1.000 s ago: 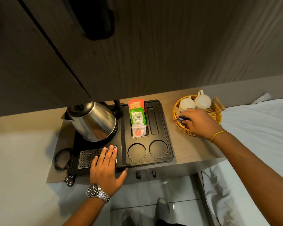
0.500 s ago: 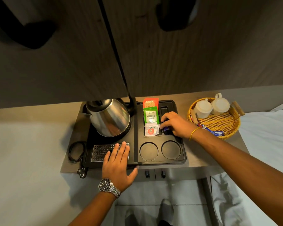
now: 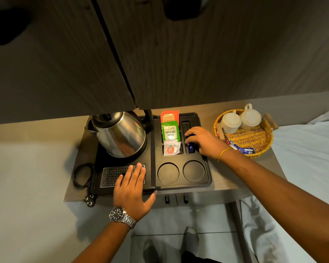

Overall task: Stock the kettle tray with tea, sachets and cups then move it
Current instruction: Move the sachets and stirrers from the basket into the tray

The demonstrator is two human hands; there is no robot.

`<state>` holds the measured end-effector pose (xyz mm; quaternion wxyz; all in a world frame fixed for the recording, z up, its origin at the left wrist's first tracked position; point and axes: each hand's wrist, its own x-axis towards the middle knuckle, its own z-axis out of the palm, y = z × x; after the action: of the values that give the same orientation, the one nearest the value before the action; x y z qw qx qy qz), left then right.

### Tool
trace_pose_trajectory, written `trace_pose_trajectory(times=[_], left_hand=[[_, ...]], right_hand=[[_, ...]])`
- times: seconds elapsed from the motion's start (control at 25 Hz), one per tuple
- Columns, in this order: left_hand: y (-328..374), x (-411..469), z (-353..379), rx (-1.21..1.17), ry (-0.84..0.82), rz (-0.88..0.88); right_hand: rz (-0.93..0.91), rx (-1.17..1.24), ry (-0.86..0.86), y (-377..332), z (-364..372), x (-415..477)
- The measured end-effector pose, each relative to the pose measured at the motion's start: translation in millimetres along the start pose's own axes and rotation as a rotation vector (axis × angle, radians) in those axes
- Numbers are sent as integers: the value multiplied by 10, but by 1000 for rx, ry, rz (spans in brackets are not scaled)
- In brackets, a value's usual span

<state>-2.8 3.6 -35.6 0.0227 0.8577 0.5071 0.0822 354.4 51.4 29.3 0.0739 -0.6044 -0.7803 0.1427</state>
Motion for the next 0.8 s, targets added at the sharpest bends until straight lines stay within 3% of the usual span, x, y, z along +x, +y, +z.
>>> trace_pose_trajectory(times=[0.28,0.44,0.52,0.56,0.64,0.72,0.8], left_hand=[[14,11,-27,8,-18,-7],[-6,9,-14,7,-27,-9],[-4,14,-15,9,-36,-9],[-3,12,-15,9,-33,-7],[-7,5,-9,5,-16,3],[-26,3,-3,8,-1,12],[-27,4,0,19,1,20]], right_hand=[[106,156,138,-87,-76,-121],[214,229,569,33,-232,-508],[399,224,729,193,-266,-738],[516,220,744,275,-265,-821],[685,220,603,401,-207,-904],[761,253,406,420,-143,-882],[790,299,318,385,-124,-815]])
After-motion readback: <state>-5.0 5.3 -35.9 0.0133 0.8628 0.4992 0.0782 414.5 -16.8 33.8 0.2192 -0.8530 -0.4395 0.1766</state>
